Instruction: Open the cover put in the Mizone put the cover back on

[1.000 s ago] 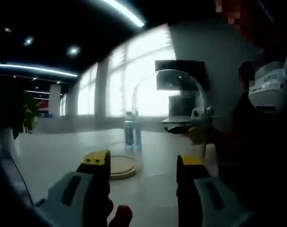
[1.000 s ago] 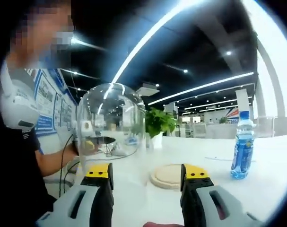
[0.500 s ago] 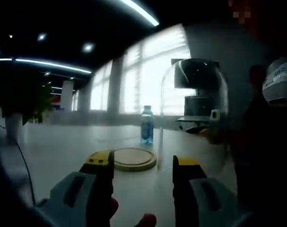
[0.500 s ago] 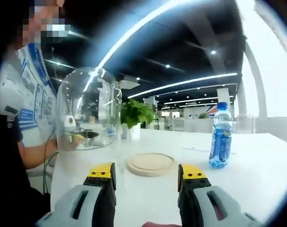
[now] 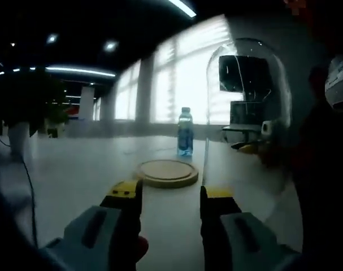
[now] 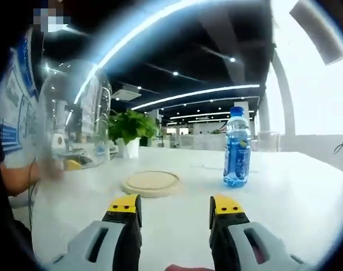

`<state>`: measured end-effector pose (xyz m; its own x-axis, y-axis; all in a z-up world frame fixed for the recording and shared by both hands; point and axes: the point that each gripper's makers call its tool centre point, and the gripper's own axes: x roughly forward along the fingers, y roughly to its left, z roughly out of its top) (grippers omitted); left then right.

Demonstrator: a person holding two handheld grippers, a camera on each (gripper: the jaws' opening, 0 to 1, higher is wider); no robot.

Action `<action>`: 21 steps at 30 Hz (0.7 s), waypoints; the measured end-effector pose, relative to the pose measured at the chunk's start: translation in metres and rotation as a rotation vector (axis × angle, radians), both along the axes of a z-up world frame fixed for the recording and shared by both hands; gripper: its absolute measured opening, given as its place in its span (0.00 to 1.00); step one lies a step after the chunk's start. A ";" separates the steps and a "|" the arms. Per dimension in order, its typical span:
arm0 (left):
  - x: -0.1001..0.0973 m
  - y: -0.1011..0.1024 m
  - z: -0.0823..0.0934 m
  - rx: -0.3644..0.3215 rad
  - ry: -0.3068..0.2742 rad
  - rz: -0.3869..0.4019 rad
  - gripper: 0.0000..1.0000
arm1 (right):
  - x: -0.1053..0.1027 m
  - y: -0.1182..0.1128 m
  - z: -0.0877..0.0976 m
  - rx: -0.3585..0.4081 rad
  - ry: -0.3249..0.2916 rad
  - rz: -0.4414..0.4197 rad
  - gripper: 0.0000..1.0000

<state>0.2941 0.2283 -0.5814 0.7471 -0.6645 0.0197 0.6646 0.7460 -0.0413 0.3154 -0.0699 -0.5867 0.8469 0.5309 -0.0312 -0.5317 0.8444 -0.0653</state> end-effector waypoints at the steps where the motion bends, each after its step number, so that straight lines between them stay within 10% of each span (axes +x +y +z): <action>1: 0.002 0.001 -0.003 0.005 0.011 0.007 0.29 | -0.001 0.002 -0.002 0.009 0.011 0.005 0.41; 21: 0.004 0.008 -0.004 0.017 -0.012 0.035 0.27 | -0.005 0.000 -0.009 -0.048 0.013 -0.002 0.40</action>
<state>0.2976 0.2361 -0.5857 0.7695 -0.6385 0.0178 0.6387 0.7692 -0.0203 0.3105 -0.0699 -0.5954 0.8472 0.5269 -0.0673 -0.5312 0.8415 -0.0988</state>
